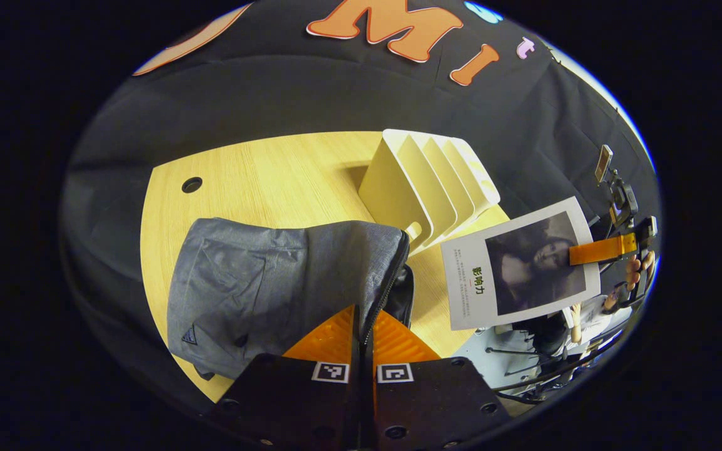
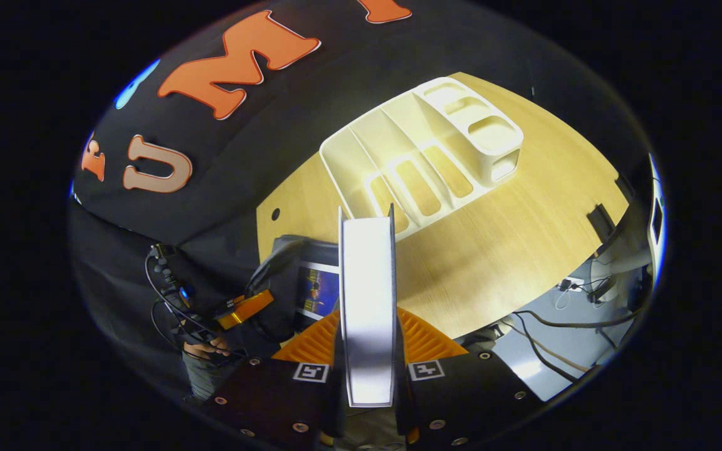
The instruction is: Open the schoolbag, grab two books from the bookshelf and put them into the schoolbag.
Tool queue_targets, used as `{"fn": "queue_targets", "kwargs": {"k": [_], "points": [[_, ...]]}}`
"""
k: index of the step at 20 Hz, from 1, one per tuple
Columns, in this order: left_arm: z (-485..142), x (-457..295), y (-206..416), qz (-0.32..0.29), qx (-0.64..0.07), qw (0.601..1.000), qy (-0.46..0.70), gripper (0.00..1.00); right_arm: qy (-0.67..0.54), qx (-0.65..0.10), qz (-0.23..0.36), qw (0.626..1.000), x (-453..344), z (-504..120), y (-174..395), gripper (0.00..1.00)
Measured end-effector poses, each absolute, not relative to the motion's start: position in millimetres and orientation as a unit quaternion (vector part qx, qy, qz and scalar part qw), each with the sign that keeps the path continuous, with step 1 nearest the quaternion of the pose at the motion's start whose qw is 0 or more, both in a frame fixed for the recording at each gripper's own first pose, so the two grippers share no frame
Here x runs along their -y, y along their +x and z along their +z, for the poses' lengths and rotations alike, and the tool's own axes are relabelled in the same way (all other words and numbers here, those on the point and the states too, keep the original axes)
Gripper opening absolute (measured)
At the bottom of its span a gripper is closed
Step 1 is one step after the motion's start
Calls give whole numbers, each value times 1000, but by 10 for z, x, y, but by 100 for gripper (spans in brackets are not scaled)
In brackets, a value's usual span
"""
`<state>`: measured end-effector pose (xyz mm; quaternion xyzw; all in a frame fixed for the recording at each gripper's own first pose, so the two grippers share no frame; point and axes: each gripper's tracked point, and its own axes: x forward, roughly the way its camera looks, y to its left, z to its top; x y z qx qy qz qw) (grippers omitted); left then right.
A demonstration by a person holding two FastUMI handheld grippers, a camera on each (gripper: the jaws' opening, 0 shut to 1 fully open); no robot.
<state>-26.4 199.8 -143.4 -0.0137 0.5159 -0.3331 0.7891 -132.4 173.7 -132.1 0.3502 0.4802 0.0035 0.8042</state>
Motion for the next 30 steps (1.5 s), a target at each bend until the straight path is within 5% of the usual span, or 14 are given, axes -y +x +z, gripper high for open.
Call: {"fn": "queue_targets", "kwargs": {"k": [11,30], "points": [[-1288,-2162,-182,-322,-504,801,-21,2,465,-421,97,773,-2687,-1793,-1086,31],[-1162,-2037,-55,-328,-472,818,-28,2,544,-391,121,732,-3868,-2616,-66,31]]}}
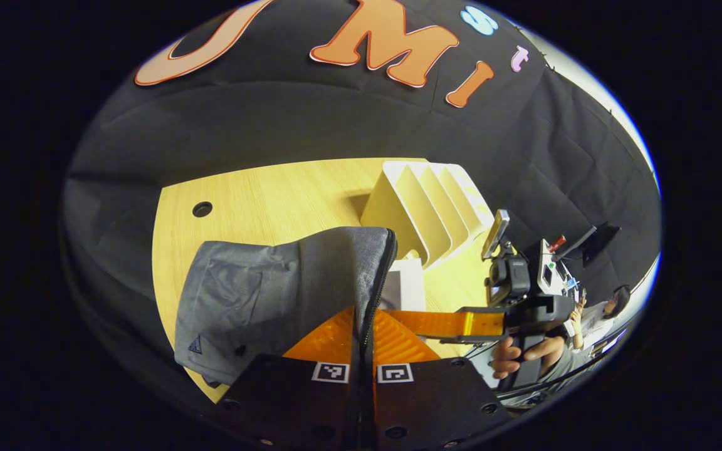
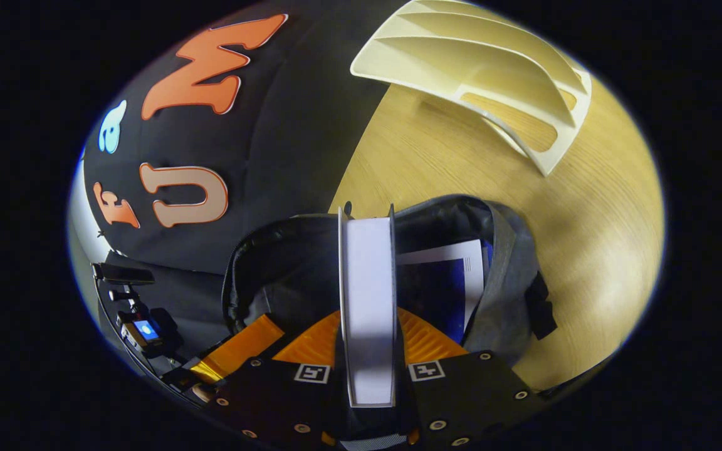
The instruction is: Open the schoolbag, grab two books from the bookshelf and put them into the schoolbag.
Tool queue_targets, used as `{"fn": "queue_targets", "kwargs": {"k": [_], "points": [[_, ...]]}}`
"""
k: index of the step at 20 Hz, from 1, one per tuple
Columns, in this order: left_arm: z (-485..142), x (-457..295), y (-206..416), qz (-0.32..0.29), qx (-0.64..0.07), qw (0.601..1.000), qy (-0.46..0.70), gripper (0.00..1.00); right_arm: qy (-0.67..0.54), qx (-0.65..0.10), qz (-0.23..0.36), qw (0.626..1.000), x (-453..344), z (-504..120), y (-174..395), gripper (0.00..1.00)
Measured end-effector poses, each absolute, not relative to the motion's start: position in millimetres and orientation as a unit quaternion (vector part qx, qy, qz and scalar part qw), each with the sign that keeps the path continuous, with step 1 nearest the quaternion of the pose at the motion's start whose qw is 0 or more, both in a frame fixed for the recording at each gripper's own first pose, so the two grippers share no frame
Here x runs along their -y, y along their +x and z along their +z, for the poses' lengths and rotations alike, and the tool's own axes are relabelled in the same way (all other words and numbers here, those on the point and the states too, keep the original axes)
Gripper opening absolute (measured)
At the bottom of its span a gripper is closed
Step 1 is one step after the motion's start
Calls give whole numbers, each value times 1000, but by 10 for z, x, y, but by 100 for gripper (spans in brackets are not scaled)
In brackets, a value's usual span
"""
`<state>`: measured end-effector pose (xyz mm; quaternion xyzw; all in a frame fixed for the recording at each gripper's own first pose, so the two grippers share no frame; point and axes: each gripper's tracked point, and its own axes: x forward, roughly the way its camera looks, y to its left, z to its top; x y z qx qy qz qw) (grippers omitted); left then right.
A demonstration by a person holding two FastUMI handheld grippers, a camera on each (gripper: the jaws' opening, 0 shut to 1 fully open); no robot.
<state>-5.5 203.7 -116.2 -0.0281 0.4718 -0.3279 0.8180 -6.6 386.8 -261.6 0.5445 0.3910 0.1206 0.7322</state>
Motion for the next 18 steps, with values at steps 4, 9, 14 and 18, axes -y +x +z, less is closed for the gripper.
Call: {"fn": "queue_targets", "kwargs": {"k": [4,9,14,18], "points": [[-1199,-1864,-46,-334,-472,816,-12,2,533,-424,164,714,-4204,-2794,-193,31],[-1222,-1702,-61,-341,-473,813,-5,2,536,-438,173,701,-4398,-2882,-23,32],[-1319,-1827,-29,-315,-484,816,-28,3,477,-474,131,728,-4165,-3041,-109,66],[-1366,-1756,-83,-306,-479,822,-32,20,433,-461,132,763,-3783,-2858,-122,77]]}}
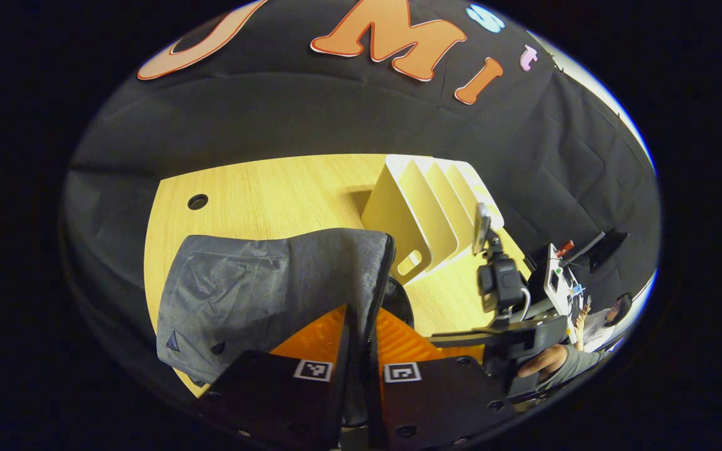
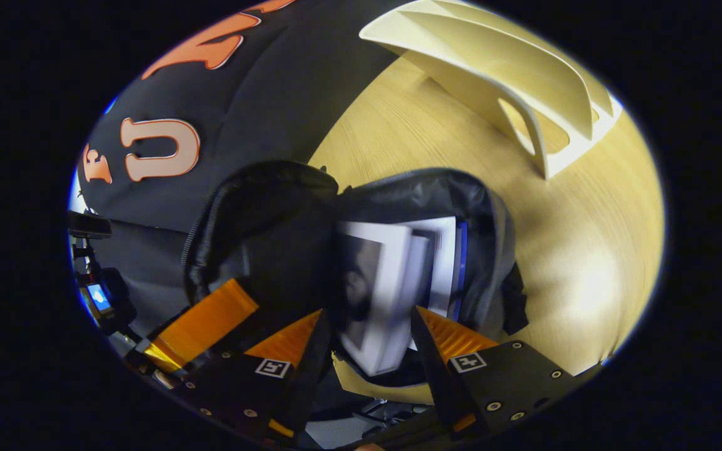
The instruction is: Open the schoolbag, grab two books from the bookshelf and put them into the schoolbag.
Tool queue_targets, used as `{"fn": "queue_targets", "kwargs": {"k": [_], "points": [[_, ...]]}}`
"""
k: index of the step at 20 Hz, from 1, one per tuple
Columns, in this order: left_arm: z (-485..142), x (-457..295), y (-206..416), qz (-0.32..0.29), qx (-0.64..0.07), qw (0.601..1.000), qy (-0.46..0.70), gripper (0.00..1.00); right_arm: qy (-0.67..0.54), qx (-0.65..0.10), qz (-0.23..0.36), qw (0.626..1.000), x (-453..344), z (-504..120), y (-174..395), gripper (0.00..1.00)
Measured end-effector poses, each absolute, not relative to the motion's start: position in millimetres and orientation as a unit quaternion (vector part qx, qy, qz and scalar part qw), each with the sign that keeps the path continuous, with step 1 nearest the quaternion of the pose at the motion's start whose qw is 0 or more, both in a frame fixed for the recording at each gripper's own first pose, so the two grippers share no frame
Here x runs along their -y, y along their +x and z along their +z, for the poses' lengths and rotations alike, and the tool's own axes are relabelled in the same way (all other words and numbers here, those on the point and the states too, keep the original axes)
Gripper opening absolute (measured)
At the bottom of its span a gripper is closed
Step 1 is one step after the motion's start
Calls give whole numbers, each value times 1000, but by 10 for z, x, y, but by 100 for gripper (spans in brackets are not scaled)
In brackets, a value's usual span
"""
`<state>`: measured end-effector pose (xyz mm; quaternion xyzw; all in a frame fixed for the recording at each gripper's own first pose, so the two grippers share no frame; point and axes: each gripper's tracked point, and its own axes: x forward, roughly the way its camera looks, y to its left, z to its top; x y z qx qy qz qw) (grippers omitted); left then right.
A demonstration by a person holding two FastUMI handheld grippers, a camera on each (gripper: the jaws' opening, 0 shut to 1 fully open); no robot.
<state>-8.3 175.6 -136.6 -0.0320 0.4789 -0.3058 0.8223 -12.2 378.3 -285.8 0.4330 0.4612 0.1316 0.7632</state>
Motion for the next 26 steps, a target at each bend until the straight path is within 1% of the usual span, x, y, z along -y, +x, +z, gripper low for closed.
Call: {"fn": "queue_targets", "kwargs": {"k": [1,2,3,4,5,6,7,10,13,14,18,21,26], "points": [[-1360,-1719,-118,-305,-479,823,-32,19,426,-452,128,773,-3648,-2801,-86,79],[-1359,-1680,-142,-302,-476,825,-32,33,415,-445,122,784,-3484,-2749,-28,82],[-1354,-1634,-146,-297,-473,829,-32,36,402,-437,119,796,-3315,-2689,1,85],[-1340,-1578,-182,-292,-469,833,-33,46,387,-430,116,807,-3148,-2632,-10,89],[-1314,-1504,-196,-286,-464,838,-36,55,373,-422,113,819,-2959,-2580,-16,91],[-1286,-1434,-222,-280,-458,843,-37,73,358,-415,107,829,-2747,-2531,-39,93],[-1256,-1352,-229,-272,-451,849,-38,75,343,-407,102,841,-2558,-2474,-12,93],[-1143,-1064,-290,-247,-432,866,-51,93,301,-378,93,871,-2056,-2260,58,94],[-933,-715,-286,-225,-396,889,-54,94,254,-337,87,902,-1579,-1991,128,96],[-841,-598,-272,-218,-378,898,-56,97,234,-321,83,914,-1410,-1898,138,96],[-465,-160,-275,-184,-308,931,-66,98,141,-252,88,953,-900,-1417,123,96],[-120,24,-324,-140,-252,955,-64,98,99,-199,97,970,-564,-1021,39,96],[412,266,-386,-75,-168,981,-67,98,60,-130,94,985,-206,-500,4,96]]}}
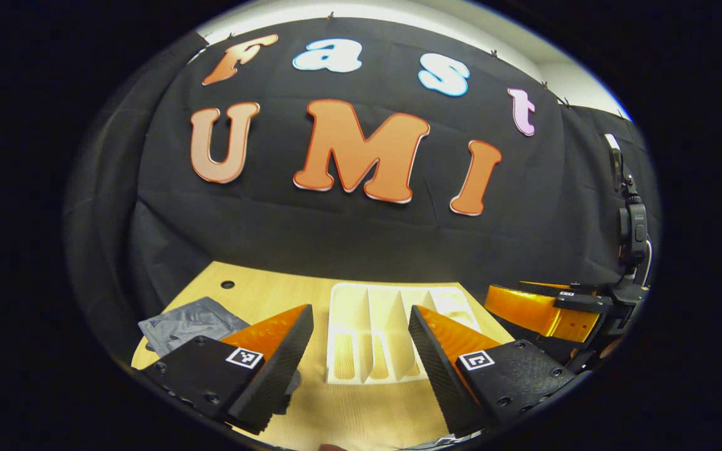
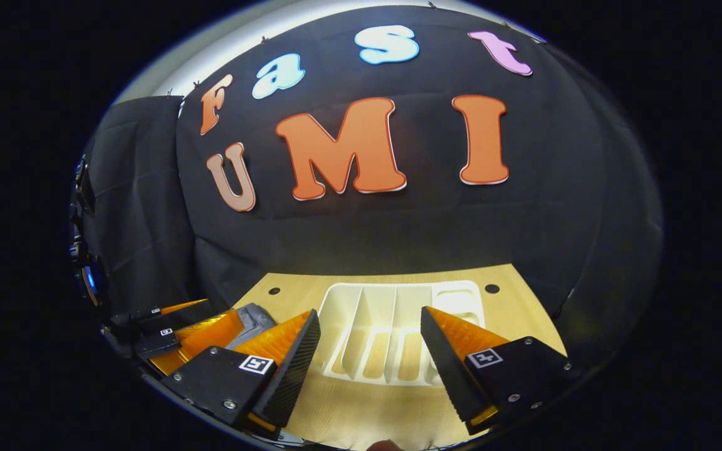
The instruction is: Open the schoolbag, grab two books from the bookshelf and put them into the schoolbag.
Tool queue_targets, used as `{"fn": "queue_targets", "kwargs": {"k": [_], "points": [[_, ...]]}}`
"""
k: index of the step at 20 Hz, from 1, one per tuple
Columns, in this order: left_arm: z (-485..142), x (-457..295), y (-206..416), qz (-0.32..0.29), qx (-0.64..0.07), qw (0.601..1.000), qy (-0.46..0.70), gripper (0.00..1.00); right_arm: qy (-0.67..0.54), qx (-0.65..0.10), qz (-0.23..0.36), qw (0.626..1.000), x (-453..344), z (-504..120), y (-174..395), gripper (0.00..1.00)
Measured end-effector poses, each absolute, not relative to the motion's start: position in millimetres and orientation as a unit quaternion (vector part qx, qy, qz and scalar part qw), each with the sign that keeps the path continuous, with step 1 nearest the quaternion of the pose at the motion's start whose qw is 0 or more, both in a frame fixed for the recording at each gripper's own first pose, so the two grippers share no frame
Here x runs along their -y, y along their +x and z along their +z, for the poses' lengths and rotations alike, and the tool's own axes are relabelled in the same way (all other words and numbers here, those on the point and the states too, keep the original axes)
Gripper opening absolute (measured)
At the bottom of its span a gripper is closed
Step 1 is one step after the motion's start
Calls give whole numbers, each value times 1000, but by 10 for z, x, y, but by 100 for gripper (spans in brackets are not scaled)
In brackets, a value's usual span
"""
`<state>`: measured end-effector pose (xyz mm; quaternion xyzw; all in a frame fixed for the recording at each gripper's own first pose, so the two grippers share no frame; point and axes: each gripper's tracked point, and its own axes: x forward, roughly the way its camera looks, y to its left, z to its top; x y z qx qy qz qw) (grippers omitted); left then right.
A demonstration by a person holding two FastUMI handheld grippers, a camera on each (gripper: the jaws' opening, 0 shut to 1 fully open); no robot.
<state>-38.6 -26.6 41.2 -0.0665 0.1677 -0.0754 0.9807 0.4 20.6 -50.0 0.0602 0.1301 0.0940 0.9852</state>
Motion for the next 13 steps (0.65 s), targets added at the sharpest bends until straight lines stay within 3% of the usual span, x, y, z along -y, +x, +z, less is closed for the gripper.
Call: {"fn": "queue_targets", "kwargs": {"k": [4,5,6,13], "points": [[757,312,-380,-48,-110,990,-69,97,52,-79,87,992,-16,-206,-60,96],[788,305,-392,-46,-101,991,-69,97,51,-71,86,992,4,-173,-67,100],[831,309,-395,-41,-89,993,-63,97,49,-67,88,993,-4,-153,-78,96],[818,183,-332,-18,-51,997,-50,96,18,-35,72,997,-69,-121,-43,95]]}}
